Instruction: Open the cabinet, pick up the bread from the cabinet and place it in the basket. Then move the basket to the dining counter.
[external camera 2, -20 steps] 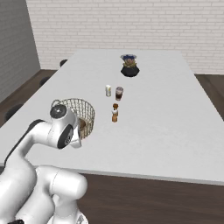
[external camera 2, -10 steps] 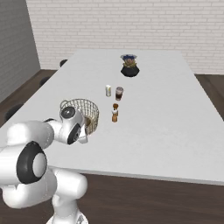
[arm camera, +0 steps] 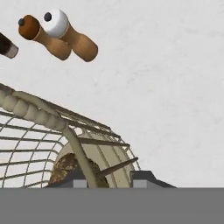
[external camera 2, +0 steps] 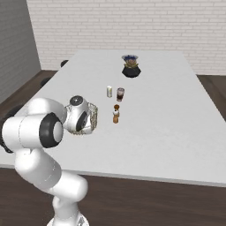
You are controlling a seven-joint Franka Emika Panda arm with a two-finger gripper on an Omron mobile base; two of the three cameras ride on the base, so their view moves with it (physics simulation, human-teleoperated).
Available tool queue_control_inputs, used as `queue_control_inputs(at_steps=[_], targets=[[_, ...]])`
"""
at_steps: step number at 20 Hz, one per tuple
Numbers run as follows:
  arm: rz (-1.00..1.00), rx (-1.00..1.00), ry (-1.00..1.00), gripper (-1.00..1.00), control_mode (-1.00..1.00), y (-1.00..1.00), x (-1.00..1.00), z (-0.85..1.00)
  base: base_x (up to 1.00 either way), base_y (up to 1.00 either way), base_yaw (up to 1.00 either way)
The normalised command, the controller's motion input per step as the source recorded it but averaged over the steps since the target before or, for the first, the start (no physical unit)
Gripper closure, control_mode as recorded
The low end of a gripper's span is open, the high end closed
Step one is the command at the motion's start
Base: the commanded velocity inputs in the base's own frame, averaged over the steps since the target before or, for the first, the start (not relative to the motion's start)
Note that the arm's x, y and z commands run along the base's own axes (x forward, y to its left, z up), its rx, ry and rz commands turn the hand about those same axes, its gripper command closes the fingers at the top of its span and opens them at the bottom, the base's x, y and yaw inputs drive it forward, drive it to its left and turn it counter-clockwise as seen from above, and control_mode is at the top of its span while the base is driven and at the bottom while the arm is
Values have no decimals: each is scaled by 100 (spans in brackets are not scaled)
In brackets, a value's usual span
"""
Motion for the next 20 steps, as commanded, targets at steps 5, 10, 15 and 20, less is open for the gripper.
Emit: queue_control_inputs(at_steps=[5,10,15,20], targets=[[0,0,2,100,-100,6,34,-23,0,0,0],[0,0,0,-100,-100,15,20,-47,0,0,0],[0,-1,0,-100,-100,15,12,-16,0,0,0],[0,0,-1,-100,-100,2,0,0,0,0,0]])
